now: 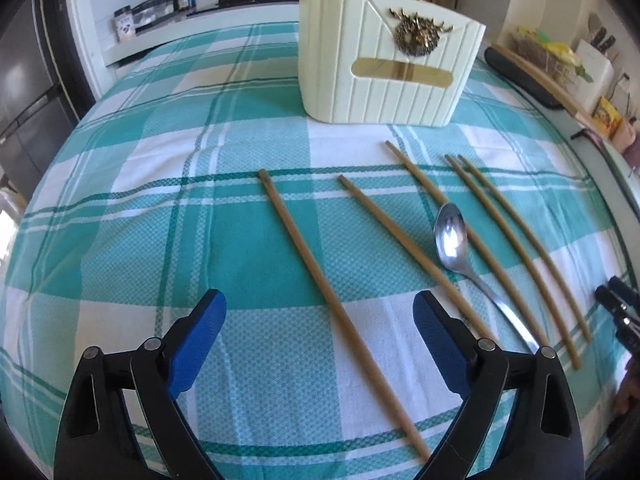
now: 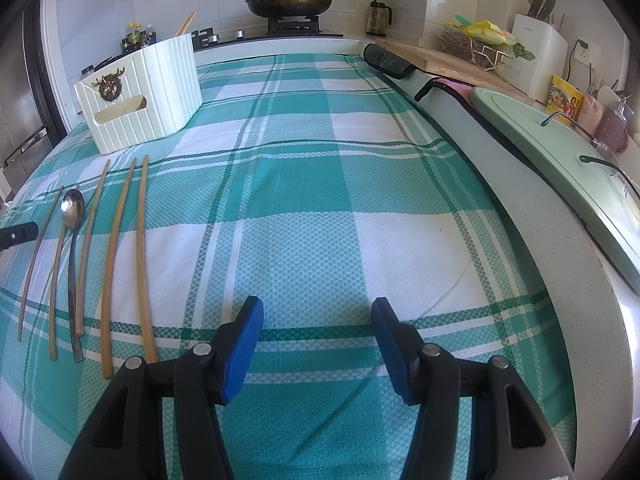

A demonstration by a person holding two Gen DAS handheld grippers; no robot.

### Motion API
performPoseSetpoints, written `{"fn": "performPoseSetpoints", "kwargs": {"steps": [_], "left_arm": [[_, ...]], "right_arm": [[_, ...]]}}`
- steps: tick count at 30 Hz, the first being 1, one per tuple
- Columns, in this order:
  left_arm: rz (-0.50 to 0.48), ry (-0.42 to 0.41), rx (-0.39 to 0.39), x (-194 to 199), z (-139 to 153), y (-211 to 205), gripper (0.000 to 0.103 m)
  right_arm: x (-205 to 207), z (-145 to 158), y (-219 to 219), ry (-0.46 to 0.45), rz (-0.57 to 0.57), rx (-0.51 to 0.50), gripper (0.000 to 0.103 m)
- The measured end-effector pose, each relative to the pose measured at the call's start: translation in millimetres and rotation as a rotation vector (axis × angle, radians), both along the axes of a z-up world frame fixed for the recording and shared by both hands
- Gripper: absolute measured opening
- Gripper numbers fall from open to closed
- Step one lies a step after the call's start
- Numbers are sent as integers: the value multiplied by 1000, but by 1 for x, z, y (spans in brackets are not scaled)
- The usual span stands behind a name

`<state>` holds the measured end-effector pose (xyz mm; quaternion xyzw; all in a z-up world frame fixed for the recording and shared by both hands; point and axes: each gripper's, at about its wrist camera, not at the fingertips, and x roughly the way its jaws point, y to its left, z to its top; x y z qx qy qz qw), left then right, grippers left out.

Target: Organize utensils

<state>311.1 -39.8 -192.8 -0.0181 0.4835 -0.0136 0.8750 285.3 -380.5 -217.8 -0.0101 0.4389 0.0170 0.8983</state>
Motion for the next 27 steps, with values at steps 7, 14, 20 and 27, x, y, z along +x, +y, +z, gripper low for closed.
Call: {"fn": "performPoseSetpoints", "kwargs": {"steps": [7,14,20,27], "left_arm": [[-17,-7,40,-12,-7,0,91],[-52,-25,46,-22,-4,4,69],[-119,-23,56,-32,-1,6,28],[-121,-3,41,-36,0,21,17]], "right_arm": [[0,0,0,-1,0,-1,57],[0,0,0,-1,0,-2,57],[0,0,0,-1,0,-1,57],[-5,9,9,-39,44,1,57]]}}
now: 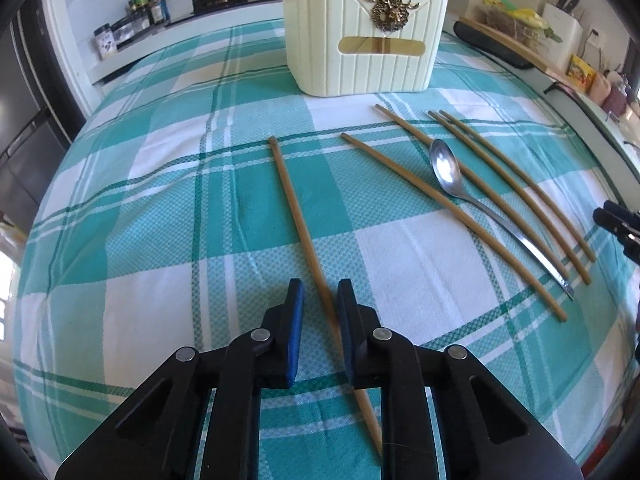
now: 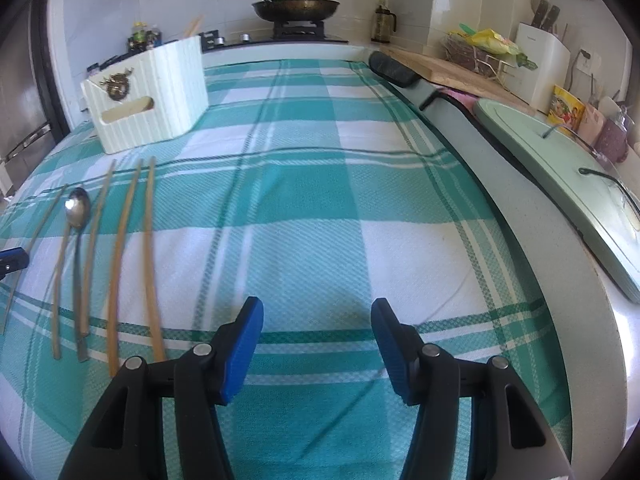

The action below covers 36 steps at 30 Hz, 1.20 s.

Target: Organize utensils

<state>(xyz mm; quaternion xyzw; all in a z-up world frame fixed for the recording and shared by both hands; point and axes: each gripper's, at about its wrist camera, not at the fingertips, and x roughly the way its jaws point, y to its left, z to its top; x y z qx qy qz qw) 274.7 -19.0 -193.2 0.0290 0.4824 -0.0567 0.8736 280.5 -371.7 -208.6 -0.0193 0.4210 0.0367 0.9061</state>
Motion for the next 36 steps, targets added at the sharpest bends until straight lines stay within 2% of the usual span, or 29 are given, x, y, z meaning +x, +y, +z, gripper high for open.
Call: {"fn": "performPoseSetpoints", "kwargs": {"steps": [4,9,13,15,17,19,23,27,33,34,35,36], "left_arm": [[1,-1,0,-3,0,6,17],[6,-6,2,-5,-1,7,17],[1,-12,1,-6,-1,8,17],[1,-14,-1,-6,-1,9,17],[2,-17,-2,-7,-1,9,17],[28,-25,1,-8,-1,12,17],[93,-33,0,-6,-2,22,14],[123,-27,-3,-6,-2,33,14],[98,-24,-19,-7,-3,38,14],[93,-25,-20,-8,-3,39,14],[85,-24,-26,-8,-3,39,15],[73,-22,-34,-8,-3,38,21]], "right_arm": [[0,18,28,-12,159,62,57],[12,24,66,18,319,38,56],[26,14,87,76,382,-24,37],[31,5,93,112,392,-49,35],[33,-1,96,119,404,-60,21],[33,-1,94,114,367,-53,8],[36,-3,72,92,192,-3,8],[27,-4,47,64,25,-19,8],[10,-2,40,45,8,-91,9],[8,-2,40,39,7,-95,11],[7,-2,38,35,7,-94,24],[7,-2,37,30,9,-87,34]]}}
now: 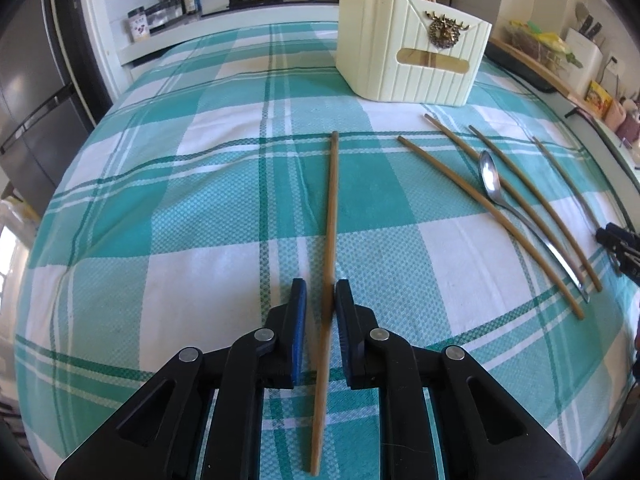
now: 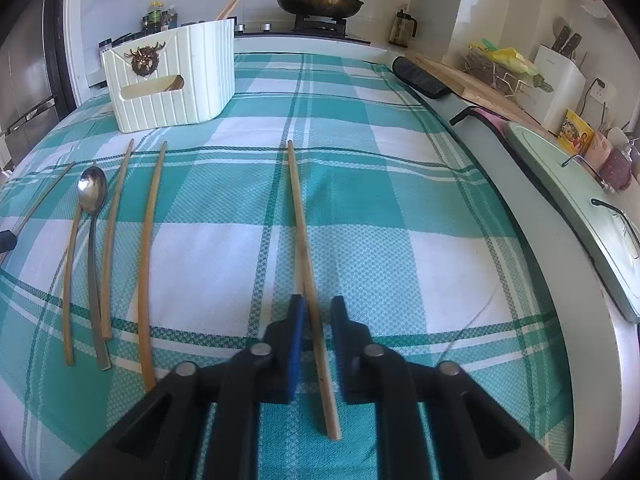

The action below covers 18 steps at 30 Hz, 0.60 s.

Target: Organize utensils

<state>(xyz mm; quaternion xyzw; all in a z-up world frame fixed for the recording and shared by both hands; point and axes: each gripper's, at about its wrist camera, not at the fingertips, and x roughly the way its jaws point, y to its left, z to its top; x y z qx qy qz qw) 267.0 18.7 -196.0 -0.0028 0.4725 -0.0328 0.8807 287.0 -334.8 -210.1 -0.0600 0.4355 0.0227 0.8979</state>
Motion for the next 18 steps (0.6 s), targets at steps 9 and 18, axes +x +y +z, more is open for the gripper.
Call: {"fn": "performPoseSetpoints", "kwargs": {"steps": [9,18], "left_arm": [[6,4,48,6,-7,-5,93],[32,-10,31,7,-12,1,103]], "right_arm": [[10,-3,-10,5,19,34,56],[16,-7,-17,14,7,87,68]]}}
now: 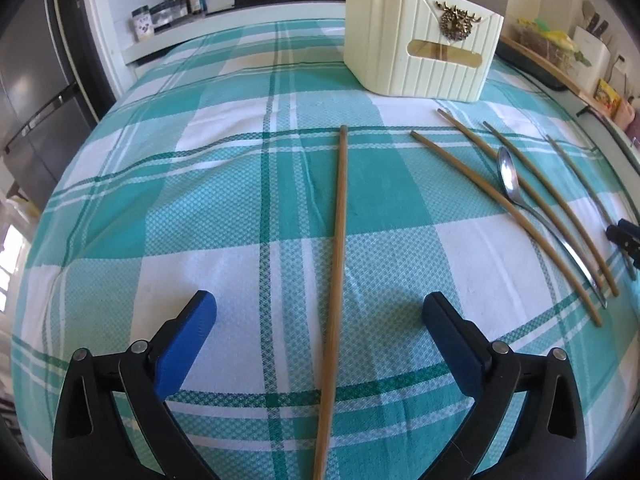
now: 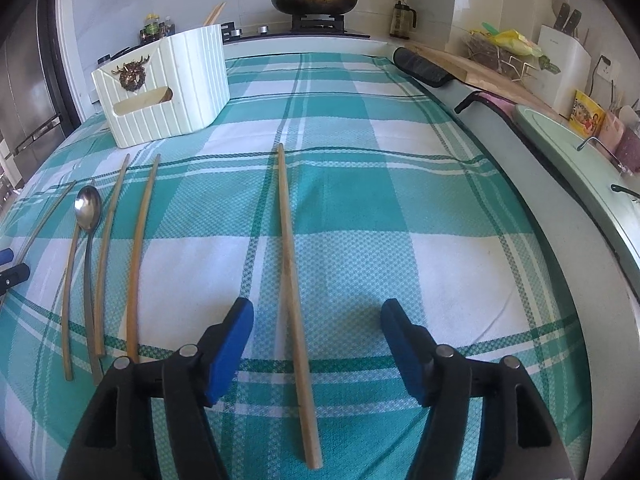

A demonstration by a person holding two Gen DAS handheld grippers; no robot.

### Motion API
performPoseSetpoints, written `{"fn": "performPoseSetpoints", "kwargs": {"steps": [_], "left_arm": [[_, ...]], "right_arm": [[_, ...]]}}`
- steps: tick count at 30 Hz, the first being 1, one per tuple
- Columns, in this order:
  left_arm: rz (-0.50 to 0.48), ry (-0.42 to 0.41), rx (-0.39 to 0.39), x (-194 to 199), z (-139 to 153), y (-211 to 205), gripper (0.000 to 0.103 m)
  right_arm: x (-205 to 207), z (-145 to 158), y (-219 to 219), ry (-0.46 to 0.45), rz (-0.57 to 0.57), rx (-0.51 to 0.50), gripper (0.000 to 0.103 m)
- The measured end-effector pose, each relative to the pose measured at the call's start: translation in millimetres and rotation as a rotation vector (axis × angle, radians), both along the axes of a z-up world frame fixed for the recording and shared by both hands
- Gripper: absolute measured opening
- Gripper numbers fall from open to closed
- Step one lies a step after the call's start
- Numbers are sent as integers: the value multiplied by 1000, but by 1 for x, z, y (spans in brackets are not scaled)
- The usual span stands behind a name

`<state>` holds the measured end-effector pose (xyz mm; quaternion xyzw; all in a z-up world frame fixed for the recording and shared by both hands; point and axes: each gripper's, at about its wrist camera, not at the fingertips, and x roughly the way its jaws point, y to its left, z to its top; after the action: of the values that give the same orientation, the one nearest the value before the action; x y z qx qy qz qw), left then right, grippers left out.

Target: Organize utensils

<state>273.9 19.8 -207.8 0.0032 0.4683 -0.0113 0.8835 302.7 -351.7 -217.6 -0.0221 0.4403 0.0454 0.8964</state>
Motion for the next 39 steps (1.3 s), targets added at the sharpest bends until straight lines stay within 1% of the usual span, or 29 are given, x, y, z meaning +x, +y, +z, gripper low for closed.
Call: {"fn": "performPoseSetpoints", "kwargs": {"steps": [39], "left_arm": [[7,-9,-4,0,-1,0,103]], "right_arm": [[1,0,-1,-1,-1,-2,68]]}}
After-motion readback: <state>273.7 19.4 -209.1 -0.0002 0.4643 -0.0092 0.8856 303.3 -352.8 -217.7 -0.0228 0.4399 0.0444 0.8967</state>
